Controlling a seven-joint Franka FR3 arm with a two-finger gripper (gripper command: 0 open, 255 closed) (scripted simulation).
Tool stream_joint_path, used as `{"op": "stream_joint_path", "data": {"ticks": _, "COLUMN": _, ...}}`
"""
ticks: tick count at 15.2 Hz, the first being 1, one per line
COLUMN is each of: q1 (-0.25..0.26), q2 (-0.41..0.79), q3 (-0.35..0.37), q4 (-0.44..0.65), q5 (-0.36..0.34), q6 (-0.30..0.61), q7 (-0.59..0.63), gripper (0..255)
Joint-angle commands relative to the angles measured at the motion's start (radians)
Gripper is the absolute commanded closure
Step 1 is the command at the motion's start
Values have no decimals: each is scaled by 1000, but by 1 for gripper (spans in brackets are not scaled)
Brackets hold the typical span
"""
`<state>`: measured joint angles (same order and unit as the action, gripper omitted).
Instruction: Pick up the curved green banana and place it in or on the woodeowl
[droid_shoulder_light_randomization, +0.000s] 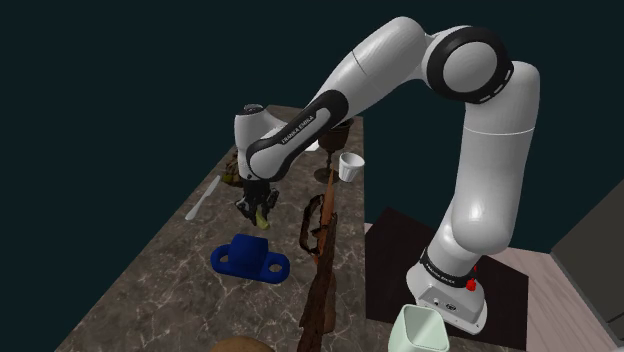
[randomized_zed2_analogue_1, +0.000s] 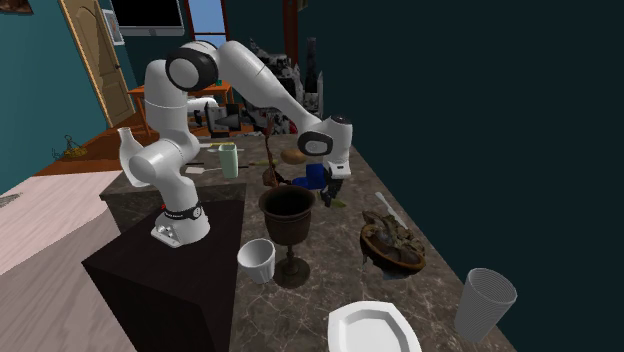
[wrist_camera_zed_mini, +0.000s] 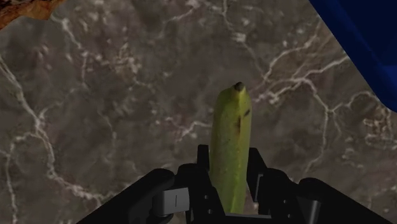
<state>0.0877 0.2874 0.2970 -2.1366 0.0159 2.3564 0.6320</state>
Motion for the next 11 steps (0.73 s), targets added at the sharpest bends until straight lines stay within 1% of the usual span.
{"op": "stream_joint_path", "data": {"ticks": 1, "q1": 0, "q2": 0, "q3": 0, "q4": 0, "q5": 0, "q6": 0, "q7": 0, "gripper": 255}}
{"op": "stream_joint_path", "data": {"ticks": 2, "q1": 0, "q2": 0, "q3": 0, "q4": 0, "q5": 0, "q6": 0, "q7": 0, "gripper": 255}}
{"op": "stream_joint_path", "data": {"ticks": 11, "q1": -9, "q2": -82, "q3": 10, "q4": 28, "q5": 27, "q6": -107, "q7": -11, "gripper": 255}}
